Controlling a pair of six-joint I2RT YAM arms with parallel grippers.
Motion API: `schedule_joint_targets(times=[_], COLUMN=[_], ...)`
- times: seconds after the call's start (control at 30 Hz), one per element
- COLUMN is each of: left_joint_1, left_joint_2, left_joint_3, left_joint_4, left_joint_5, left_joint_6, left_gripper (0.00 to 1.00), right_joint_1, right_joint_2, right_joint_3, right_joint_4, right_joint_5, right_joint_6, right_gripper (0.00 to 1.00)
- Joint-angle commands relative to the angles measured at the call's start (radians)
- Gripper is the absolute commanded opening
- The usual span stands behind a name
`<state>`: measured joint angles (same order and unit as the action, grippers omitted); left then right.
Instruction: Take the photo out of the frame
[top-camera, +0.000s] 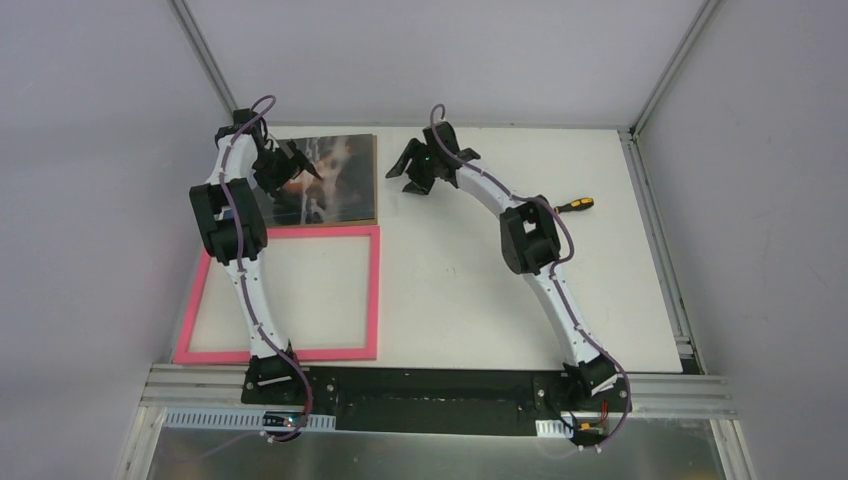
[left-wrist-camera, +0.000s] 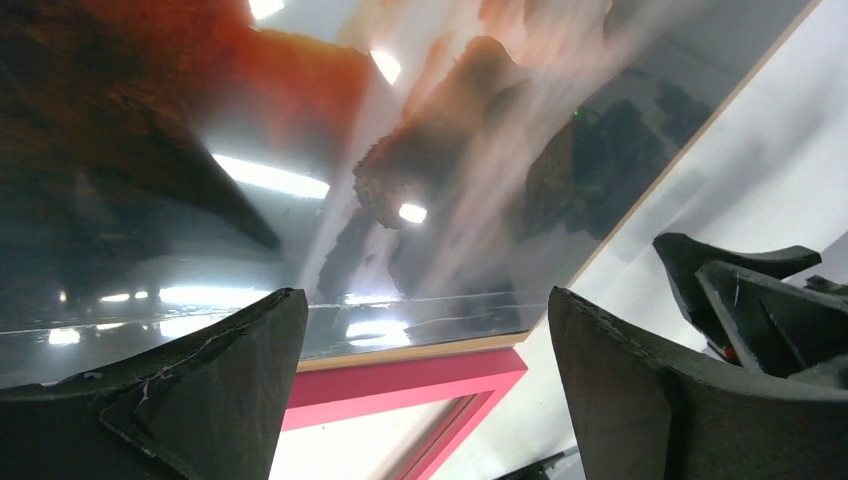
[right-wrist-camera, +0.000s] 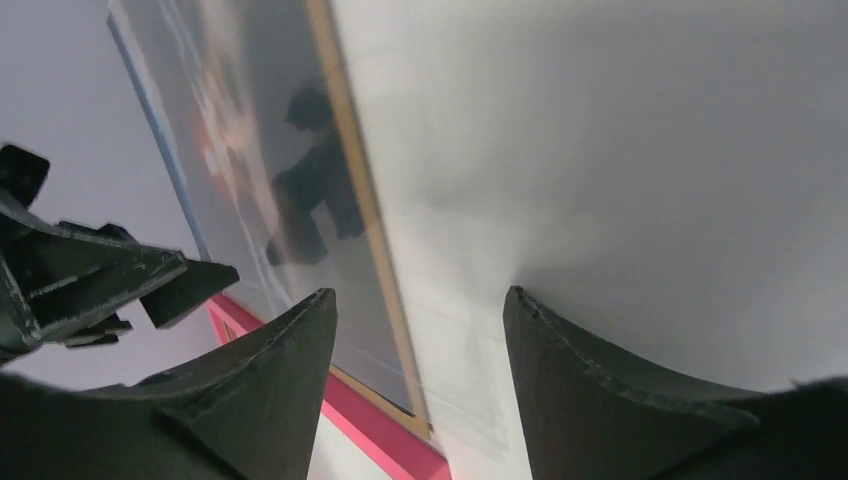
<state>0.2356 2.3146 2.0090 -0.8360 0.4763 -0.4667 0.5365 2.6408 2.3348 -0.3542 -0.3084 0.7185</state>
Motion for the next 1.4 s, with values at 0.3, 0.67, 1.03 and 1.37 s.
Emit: schedule_joint_targets(times=[0.3,0.67,1.03,1.37], left_joint_1=[0.124,0.088,0.013,-0.102], left_joint_2=[-0.012,0.038,0.101,0.137], left_joint_3=[0.153,0.169,0.126,-0.021], left_joint_4=[-0.074,-0.086,-0.086,-0.086], left_joint_5=[-0.130,-0.028,-0.204,-0.185], left_joint_6=[0.156,0.102,0.008,-0.124], left_gripper=[0.95,0.93,0.89,0.80], right_joint_1=[0.123,0.104,0.090,0.077], right_joint_2=[0.051,-0.019,-0.151,-0.226], right_joint_3=[0.026,0.018,-0.187,-0.298], right_joint_4=[0.190,0.063,0.091,0.101], right_joint_5=[0.016,0.066,0.014,0.037], right_joint_6=[0.044,0.075,0.095,0.099], right_gripper=[0.65,0.64,0.60,0.60])
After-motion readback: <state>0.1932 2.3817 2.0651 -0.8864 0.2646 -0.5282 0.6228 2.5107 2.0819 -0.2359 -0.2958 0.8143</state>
